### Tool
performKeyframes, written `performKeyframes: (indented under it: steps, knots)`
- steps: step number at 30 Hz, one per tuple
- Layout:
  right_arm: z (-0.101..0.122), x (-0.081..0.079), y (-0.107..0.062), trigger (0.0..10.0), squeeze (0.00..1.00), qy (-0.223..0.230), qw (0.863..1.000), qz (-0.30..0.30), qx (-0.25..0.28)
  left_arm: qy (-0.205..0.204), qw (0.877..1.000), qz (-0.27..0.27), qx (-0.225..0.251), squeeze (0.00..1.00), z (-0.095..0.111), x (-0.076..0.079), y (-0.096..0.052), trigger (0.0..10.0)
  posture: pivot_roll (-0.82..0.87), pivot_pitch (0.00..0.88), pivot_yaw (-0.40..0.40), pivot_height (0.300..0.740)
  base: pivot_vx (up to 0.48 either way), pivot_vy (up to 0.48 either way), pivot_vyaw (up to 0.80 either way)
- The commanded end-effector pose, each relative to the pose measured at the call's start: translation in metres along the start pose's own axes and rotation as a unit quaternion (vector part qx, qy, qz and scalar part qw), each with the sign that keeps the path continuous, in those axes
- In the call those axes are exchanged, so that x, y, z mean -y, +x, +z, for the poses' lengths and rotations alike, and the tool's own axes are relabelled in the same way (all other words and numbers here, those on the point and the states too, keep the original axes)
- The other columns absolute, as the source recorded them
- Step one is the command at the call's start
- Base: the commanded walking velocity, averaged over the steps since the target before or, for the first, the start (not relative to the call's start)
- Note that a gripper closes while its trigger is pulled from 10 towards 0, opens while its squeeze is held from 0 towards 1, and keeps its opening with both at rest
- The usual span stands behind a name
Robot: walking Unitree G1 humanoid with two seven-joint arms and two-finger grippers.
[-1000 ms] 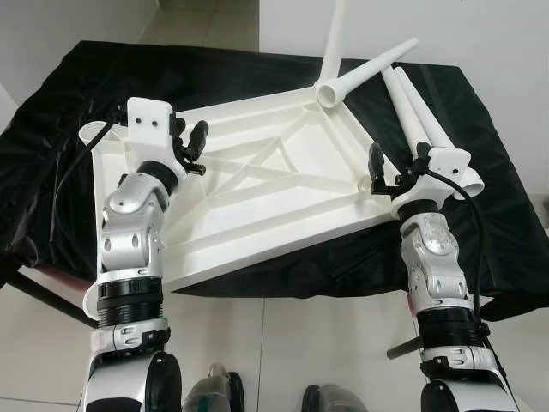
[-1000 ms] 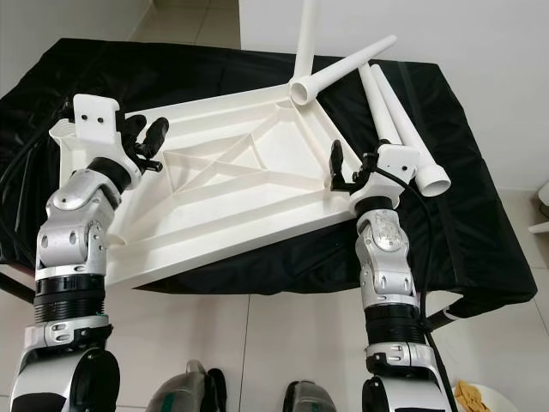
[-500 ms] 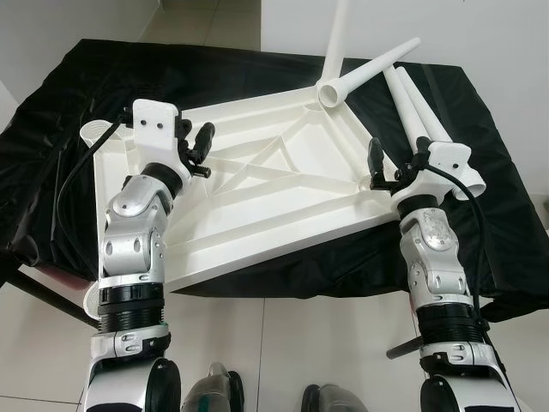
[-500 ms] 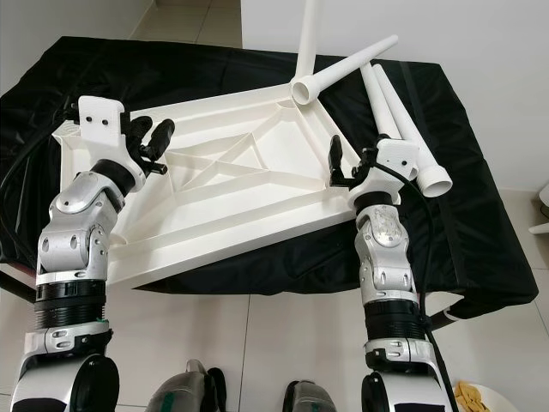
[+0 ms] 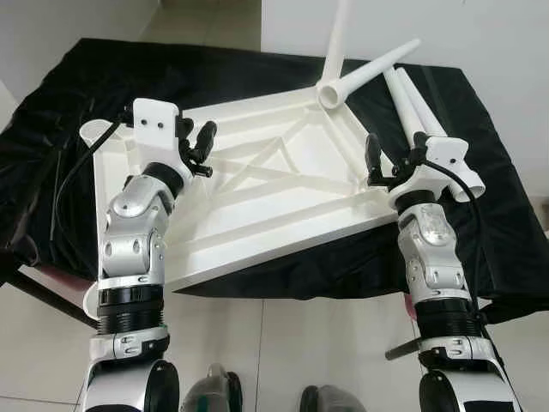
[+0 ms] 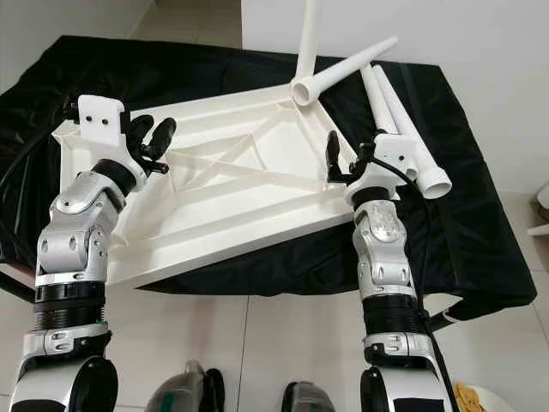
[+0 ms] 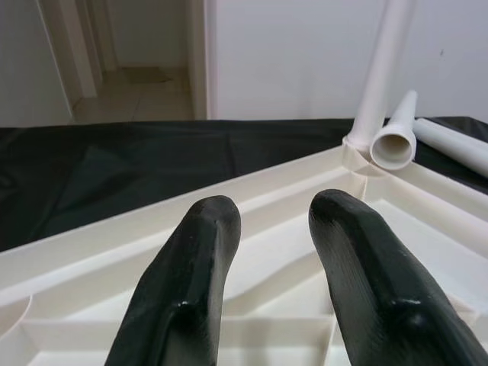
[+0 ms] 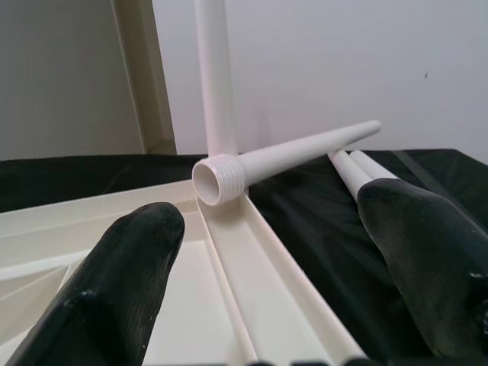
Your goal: Building children table
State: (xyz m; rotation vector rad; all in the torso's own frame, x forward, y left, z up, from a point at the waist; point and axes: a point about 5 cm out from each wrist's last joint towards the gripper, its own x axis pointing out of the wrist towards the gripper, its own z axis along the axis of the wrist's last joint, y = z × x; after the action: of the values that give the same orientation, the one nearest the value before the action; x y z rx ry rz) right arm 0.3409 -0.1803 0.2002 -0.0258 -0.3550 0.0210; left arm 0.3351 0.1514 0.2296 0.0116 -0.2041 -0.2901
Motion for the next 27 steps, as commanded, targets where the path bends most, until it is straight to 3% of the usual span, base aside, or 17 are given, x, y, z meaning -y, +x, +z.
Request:
performKeyframes:
  steps: [1, 27]
  knots:
    - [0.0005, 0.0004, 0.0023, 10.0, 0.0, -0.003, 1.0, 0.002, 0.0, 0.003, 0.999, 0.038, 0.002, 0.0, 0.001, -0.0043, -0.0016, 10.0, 0.02, 0.079, -0.008, 0.74, 0.27, 0.0, 0.0]
    - [-0.0027, -0.0053, 0.0075, 10.0, 0.0, -0.004, 1.0, 0.027, -0.005, 0.009, 0.999, 0.04, 0.005, 0.0, 0.0015, -0.0037, -0.0051, 10.0, 0.04, 0.053, -0.027, 0.74, 0.279, 0.0, 0.0]
